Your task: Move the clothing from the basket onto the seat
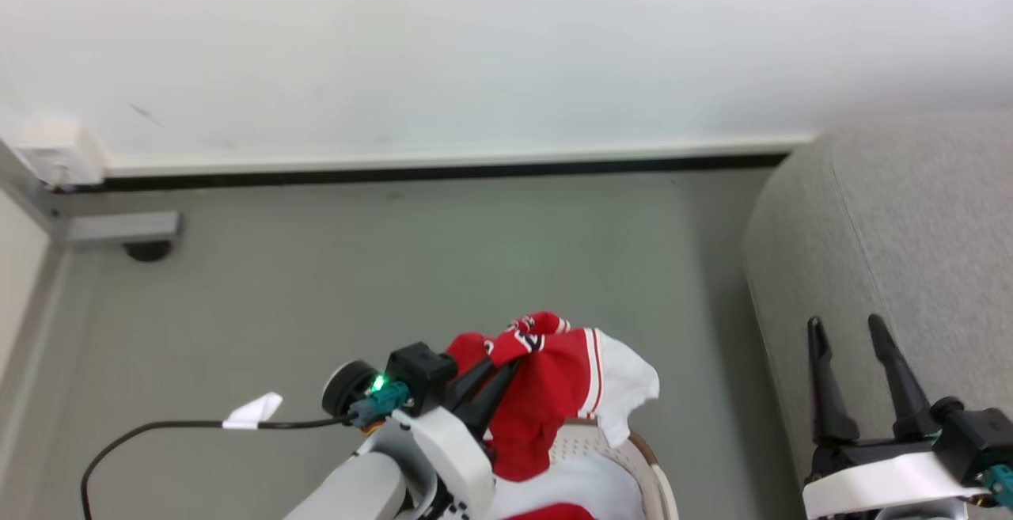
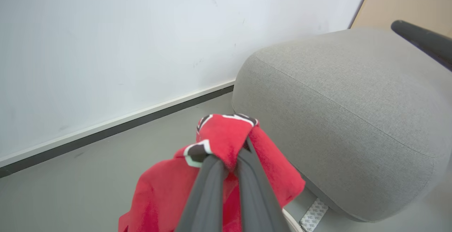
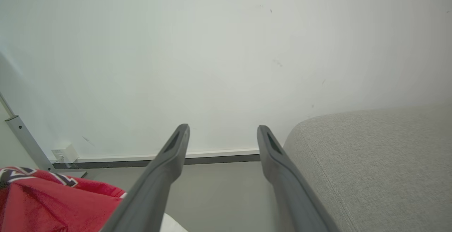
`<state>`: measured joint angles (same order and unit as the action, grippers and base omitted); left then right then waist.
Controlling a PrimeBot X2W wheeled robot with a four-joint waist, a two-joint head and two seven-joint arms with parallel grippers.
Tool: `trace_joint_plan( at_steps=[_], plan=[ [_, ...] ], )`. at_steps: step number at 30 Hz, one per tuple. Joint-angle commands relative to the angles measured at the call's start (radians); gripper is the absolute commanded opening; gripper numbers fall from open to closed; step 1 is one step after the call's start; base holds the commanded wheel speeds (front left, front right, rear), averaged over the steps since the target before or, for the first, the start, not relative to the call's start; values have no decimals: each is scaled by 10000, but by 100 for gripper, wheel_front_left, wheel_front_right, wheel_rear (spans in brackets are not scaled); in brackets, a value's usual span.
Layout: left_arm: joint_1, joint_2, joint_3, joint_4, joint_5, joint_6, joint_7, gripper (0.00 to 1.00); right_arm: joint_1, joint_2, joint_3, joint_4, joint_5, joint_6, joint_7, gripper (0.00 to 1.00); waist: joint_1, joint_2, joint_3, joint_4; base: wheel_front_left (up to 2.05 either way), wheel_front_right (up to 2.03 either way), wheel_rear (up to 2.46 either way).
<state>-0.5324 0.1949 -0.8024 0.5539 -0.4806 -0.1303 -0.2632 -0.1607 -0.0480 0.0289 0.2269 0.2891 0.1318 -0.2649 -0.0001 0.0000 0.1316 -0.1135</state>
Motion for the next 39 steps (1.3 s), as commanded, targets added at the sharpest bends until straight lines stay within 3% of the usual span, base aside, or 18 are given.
trace_joint_plan(
  at_steps=[1,9,28,39],
  plan=[
    [101,-50,144,-180,186,41,-19,0,189,-43,79,75,-37,-21,7,100,1,0,-551,456,0,0,0],
    [-227,-277,1031,-1040,248,168,-17,0,528,-44,675,13,175,-21,6,100,1,0,-1280,809,0,0,0],
    [-584,-158,1454,-1915,-138,310,46,0,625,-43,1935,-406,-121,-21,8,100,1,0,-1259,1161,0,0,0],
    [-739,-402,1288,-1931,-216,357,46,0,118,-42,3852,673,124,-21,8,100,1,0,-1337,1471,0,0,0]
  ],
)
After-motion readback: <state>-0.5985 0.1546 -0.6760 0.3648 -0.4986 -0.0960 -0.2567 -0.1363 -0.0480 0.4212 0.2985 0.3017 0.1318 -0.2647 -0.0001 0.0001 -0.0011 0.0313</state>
